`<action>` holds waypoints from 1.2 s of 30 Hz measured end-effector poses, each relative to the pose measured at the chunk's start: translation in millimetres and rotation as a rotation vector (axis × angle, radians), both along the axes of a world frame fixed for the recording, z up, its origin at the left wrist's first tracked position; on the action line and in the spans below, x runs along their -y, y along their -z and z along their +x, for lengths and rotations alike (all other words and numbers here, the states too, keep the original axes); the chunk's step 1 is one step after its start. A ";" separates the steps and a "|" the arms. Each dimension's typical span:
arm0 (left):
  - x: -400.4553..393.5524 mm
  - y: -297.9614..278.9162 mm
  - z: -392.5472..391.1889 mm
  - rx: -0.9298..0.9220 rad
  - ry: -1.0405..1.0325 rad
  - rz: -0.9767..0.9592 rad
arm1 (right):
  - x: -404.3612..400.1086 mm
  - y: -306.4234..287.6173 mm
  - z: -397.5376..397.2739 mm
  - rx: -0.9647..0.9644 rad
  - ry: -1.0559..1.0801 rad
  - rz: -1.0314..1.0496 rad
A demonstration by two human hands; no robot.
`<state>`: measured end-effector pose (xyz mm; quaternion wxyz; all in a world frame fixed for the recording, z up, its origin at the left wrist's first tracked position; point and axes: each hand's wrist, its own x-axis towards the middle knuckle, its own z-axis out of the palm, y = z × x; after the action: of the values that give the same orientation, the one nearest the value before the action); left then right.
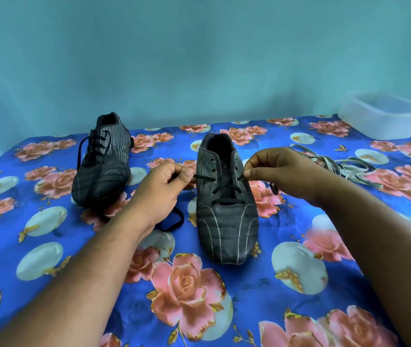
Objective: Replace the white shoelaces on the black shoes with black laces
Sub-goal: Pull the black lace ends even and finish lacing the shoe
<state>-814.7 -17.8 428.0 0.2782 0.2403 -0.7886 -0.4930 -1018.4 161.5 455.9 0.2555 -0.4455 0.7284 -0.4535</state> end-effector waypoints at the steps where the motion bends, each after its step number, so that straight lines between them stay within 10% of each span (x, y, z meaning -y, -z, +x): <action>1: -1.2 -0.6 -0.2 -0.001 -0.004 0.008 | -0.5 -0.4 0.0 0.011 0.000 0.001; 28: 4.5 -4.0 6.2 0.037 0.051 0.008 | -6.3 -7.9 -1.2 -0.123 0.004 0.031; 36: -6.7 -4.6 2.4 -0.022 -0.083 -0.347 | -12.7 -13.9 -19.1 -0.122 0.219 -0.085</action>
<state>-812.3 -11.1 432.6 0.3440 0.2157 -0.8481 -0.3403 -1037.5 174.2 469.8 0.1404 -0.4006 0.7669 -0.4813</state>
